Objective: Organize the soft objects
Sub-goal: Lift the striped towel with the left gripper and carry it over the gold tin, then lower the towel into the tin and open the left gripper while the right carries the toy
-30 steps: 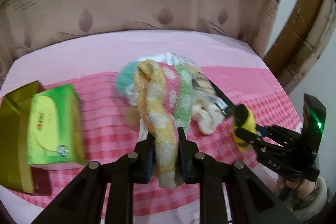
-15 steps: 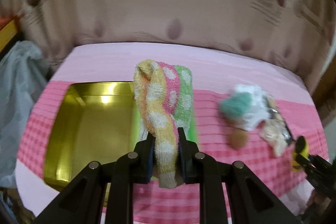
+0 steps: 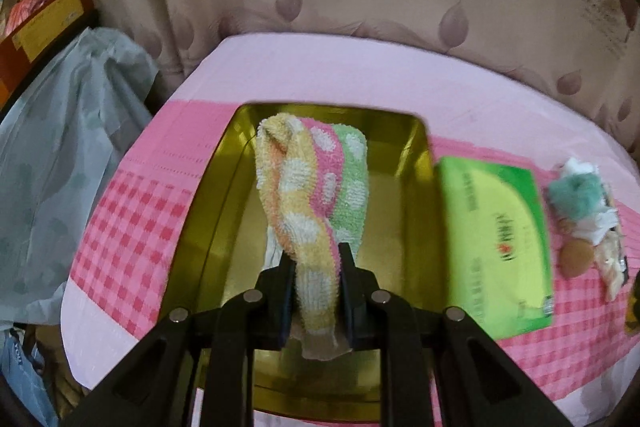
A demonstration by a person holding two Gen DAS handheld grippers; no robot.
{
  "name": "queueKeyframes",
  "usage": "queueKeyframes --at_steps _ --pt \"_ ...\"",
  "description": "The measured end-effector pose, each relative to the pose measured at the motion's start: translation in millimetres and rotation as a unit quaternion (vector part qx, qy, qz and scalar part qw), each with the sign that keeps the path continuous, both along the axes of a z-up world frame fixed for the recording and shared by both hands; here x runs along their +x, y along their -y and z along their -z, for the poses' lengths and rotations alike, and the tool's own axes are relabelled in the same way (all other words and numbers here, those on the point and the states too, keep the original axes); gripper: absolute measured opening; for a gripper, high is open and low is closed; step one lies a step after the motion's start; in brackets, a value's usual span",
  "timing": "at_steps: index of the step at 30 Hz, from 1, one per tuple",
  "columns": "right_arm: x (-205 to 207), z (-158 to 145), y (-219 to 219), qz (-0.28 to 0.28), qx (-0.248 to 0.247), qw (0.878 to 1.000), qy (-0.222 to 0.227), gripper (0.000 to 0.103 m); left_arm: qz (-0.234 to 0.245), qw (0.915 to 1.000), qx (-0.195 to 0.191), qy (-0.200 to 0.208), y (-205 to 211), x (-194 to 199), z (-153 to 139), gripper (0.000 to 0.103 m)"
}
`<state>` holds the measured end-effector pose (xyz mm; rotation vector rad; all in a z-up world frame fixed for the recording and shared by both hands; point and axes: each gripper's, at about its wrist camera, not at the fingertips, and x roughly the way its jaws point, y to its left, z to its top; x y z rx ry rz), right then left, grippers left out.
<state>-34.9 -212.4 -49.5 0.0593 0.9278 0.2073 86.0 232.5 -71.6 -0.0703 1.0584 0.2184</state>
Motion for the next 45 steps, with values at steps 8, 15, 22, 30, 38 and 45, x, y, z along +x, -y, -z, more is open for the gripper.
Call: queueKeyframes --at_steps 8,15,22,30,38,45 --pt "0.2 0.3 -8.5 -0.006 -0.005 1.0 -0.005 0.027 -0.022 0.9995 -0.001 -0.021 -19.3 -3.0 18.5 0.019" --pt "0.7 -0.4 -13.8 -0.009 -0.008 1.0 -0.006 0.027 -0.031 0.999 0.0 -0.031 -28.0 -3.2 25.4 0.019" --pt "0.0 -1.1 -17.0 -0.011 -0.01 1.0 -0.007 0.028 -0.037 0.9986 -0.001 -0.039 -33.8 -3.3 31.4 0.02" --pt "0.2 -1.9 -22.2 -0.014 -0.013 1.0 -0.009 0.028 -0.042 0.9983 0.003 -0.039 -36.6 -4.6 33.1 0.023" --pt "1.3 -3.1 -28.6 -0.019 -0.019 1.0 -0.009 0.028 -0.047 0.9982 0.018 -0.034 -36.4 -6.6 29.7 0.033" --pt "1.8 -5.7 -35.7 -0.026 -0.026 0.999 -0.006 0.028 -0.051 0.9981 0.029 -0.018 -36.4 -13.2 19.5 0.035"
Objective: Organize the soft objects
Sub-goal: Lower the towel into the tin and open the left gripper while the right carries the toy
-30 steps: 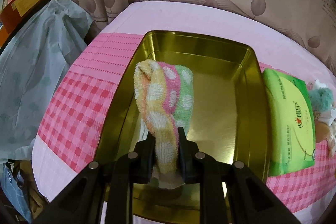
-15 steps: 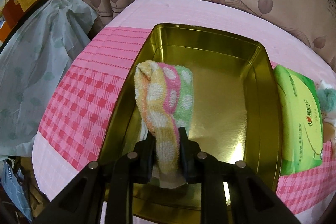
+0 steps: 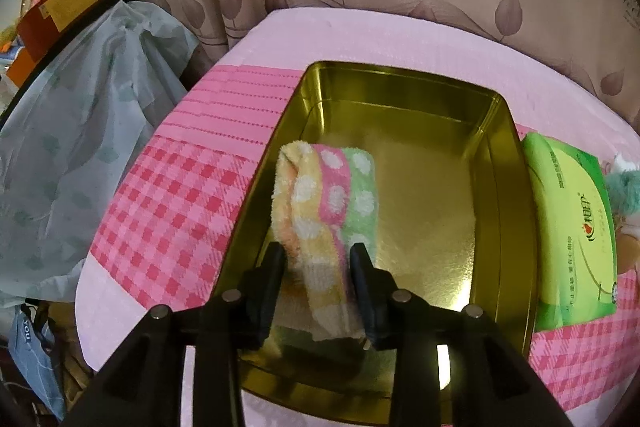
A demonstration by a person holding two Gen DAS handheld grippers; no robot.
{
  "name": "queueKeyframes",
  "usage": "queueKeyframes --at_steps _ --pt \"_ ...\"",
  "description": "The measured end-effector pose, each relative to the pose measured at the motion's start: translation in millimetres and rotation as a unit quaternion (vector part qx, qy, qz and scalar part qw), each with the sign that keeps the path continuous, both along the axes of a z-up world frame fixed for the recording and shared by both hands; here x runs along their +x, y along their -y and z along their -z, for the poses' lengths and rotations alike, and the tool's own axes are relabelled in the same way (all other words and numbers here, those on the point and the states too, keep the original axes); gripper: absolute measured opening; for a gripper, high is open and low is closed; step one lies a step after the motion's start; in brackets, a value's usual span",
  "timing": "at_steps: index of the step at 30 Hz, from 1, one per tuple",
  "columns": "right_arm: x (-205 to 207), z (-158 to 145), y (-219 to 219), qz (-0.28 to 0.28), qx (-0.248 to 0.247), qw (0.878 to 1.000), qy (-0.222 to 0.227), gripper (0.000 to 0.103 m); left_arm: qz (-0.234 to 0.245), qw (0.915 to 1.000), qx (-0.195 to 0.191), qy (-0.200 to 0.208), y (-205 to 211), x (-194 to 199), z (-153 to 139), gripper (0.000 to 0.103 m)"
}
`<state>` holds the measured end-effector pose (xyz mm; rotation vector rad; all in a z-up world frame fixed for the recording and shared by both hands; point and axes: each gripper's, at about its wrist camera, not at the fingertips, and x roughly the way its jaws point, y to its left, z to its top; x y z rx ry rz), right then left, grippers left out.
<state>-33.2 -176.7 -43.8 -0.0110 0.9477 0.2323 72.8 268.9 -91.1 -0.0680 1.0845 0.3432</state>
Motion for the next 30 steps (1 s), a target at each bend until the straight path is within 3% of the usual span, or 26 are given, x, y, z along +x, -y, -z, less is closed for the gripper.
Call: queueKeyframes --at_steps 15,23,30 --pt "12.5 -15.9 -55.5 -0.07 -0.021 0.997 0.012 0.028 -0.041 0.9965 0.016 0.071 5.7 -28.2 -21.5 0.035" --pt "18.0 -22.8 -124.4 -0.151 -0.017 0.988 0.017 0.028 -0.108 0.9878 0.019 0.111 -15.9 -57.1 -30.9 0.036" --pt "15.2 -31.2 -194.9 -0.227 -0.014 0.973 0.033 0.028 -0.167 0.9786 0.018 0.119 -37.0 -78.1 -28.6 0.036"
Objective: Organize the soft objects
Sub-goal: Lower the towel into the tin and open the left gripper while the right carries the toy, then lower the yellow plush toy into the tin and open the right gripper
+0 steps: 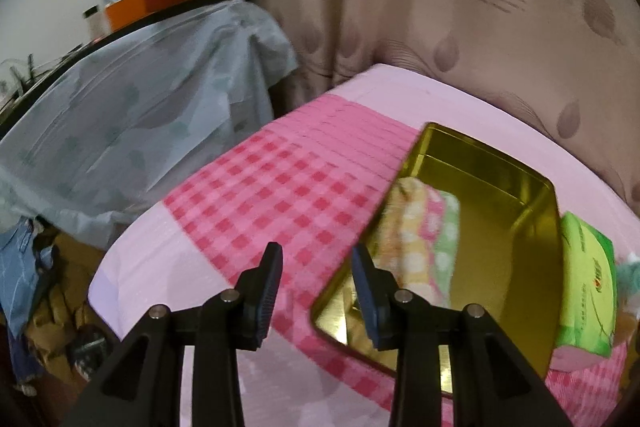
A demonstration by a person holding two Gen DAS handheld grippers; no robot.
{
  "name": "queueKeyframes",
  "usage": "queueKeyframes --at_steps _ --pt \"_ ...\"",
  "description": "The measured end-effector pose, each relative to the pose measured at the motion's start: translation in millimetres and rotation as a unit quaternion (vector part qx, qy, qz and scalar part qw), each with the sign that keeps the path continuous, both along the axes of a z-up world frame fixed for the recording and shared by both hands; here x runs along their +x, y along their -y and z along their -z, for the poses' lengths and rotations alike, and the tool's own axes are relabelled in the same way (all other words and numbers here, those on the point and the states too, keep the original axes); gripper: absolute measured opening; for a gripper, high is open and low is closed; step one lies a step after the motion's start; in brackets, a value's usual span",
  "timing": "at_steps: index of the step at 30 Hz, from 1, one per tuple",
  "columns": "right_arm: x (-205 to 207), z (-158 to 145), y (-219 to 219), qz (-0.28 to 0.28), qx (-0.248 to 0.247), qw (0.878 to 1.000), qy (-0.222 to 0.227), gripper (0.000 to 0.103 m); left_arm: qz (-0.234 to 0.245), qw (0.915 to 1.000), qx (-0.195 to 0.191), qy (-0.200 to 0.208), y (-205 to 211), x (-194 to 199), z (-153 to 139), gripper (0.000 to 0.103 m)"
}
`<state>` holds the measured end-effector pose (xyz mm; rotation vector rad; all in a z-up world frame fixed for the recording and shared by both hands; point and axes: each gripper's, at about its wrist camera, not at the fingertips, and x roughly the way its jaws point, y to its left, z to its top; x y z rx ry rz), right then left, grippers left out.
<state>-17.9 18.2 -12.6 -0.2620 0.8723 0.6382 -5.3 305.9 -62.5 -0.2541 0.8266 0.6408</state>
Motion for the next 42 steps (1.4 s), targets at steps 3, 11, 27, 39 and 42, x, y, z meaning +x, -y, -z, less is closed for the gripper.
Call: queueKeyframes --at_steps 3,11,27,39,42 --pt "0.0 -3.4 -32.4 -0.035 0.008 0.999 -0.001 0.028 -0.015 0.9999 0.003 0.006 -6.8 -6.5 -2.1 0.036" --pt "9.8 5.2 -100.1 -0.088 0.007 0.996 -0.013 0.028 -0.031 0.9995 -0.007 -0.001 -18.6 -11.7 6.2 0.04" --pt "32.3 45.9 -161.8 -0.095 -0.049 0.994 -0.023 0.03 -0.032 0.9991 -0.019 -0.019 -21.9 -7.8 17.9 0.04" --pt "38.7 55.2 -163.3 -0.086 -0.052 0.995 -0.018 0.054 -0.036 0.9988 -0.028 -0.018 -25.5 -8.8 19.9 0.04" --pt "38.4 51.0 -159.9 -0.082 -0.042 0.996 -0.014 0.062 -0.036 0.9988 -0.028 -0.017 -25.5 -8.9 19.6 0.04"
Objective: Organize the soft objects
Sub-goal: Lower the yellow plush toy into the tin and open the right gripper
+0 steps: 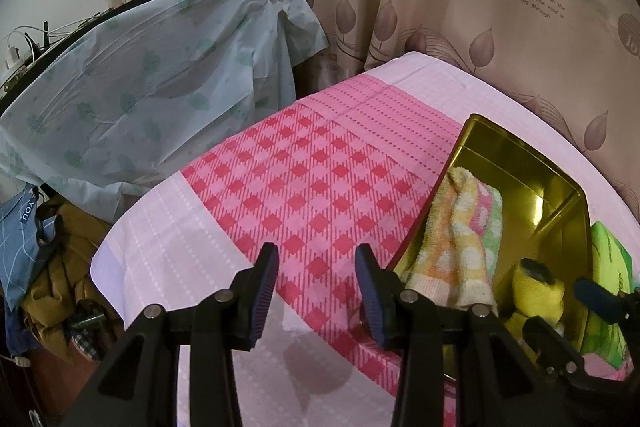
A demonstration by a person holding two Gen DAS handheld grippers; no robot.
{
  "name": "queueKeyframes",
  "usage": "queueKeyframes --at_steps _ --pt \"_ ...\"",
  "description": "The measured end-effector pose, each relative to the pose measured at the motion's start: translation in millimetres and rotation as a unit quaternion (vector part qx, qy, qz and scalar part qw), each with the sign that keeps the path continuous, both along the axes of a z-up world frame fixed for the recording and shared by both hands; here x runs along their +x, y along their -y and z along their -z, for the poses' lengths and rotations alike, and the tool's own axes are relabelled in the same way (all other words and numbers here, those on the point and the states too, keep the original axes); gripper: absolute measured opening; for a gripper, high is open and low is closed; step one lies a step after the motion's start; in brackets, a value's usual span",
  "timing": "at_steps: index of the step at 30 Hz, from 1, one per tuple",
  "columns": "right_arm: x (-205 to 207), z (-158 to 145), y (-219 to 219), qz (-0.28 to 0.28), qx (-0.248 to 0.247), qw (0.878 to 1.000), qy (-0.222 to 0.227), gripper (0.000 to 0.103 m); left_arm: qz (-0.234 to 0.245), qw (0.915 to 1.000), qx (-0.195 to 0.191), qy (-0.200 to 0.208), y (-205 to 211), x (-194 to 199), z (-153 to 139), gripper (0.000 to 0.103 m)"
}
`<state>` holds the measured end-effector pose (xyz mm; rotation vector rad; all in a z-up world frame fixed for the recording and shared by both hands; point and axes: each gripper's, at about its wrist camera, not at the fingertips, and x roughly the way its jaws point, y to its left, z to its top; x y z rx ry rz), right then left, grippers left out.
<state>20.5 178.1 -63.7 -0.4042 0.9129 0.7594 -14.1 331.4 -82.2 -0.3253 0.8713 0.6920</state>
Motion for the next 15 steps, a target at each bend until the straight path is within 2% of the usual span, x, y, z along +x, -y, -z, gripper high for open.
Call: queueKeyframes --at_steps 7,15 --pt "-9.3 -25.3 12.9 0.008 0.034 0.999 0.011 0.068 -0.006 1.0 0.002 0.004 -2.6 -0.4 -1.1 0.041" --pt "-19.8 -44.3 72.1 0.047 0.039 0.997 0.039 0.068 -0.004 0.9999 0.01 0.005 -1.0 -1.3 -2.7 0.04"
